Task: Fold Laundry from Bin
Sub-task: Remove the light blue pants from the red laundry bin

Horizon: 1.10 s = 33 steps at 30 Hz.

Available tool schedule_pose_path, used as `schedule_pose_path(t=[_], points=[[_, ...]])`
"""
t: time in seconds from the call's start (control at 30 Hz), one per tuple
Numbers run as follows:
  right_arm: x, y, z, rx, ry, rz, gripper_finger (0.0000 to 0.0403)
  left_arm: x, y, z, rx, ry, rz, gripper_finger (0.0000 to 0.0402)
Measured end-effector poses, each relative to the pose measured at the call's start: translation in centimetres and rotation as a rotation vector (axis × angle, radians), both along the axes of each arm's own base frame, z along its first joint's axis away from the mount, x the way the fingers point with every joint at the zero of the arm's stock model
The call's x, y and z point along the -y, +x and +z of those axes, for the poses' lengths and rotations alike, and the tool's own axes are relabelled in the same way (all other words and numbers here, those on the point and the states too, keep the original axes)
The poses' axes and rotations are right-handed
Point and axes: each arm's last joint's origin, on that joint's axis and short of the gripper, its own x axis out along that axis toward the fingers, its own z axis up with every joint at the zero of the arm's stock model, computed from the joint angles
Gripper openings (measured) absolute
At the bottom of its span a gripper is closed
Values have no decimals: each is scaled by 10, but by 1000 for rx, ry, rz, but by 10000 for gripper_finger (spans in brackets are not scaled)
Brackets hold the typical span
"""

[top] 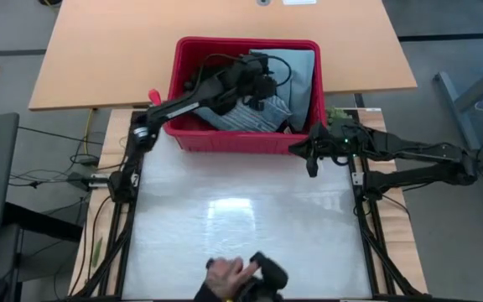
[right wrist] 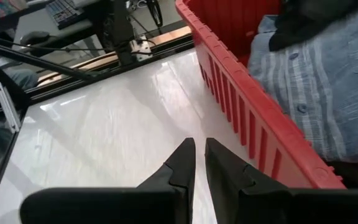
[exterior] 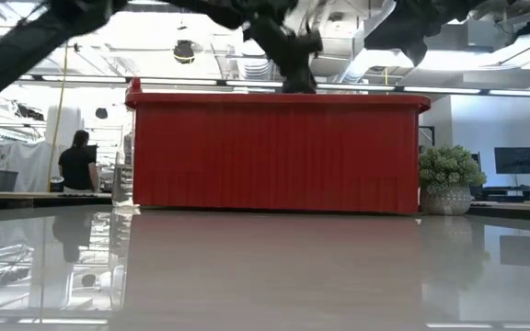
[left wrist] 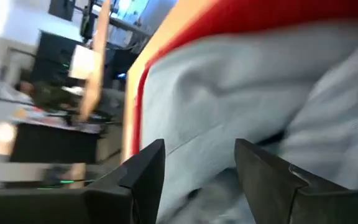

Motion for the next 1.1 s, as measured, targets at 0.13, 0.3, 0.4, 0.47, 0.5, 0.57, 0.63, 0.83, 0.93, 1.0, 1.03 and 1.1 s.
schedule_pose_path(t=[0.13, 0.3, 0.4, 0.47, 0.5, 0.57, 0.63, 0.83, 0.93, 1.0, 1.03, 1.1], points=[[0, 0, 0, 1, 1, 1, 66, -21, 12, -20, -85, 87, 25, 176], [-1, 0, 0, -2, 15, 27, 66, -38, 17, -46, -196, 140, 28, 169], [-1, 0, -1, -7, 16, 28, 66, -44, 13, -46, -220, 149, 14, 164], [-1, 0, -1, -11, 17, 28, 66, -46, 12, -45, -195, 138, 15, 158], [-1, -1, -1, -14, 18, 28, 66, -47, 12, -44, -182, 136, 18, 152], [-1, -1, -1, -16, 18, 28, 66, -48, 11, -44, -173, 139, 26, 135], [-1, -1, -2, -18, 19, 28, 66, -49, 10, -44, -183, 132, 30, 110], [-1, -1, -2, -18, 18, 28, 66, -54, 4, -48, -54, -59, 78, 10], [-1, -1, -2, -17, 18, 29, 66, -54, -5, -36, 57, -209, 86, 2], [-1, -1, -2, -18, 18, 29, 66, -52, -17, -23, 123, -337, 74, 1], [-1, -1, -2, -17, 19, 29, 66, -49, -23, -14, 153, -394, 68, 1], [-1, -1, -1, -16, 22, 28, 66, -43, -38, 3, 180, -489, 60, 0]])
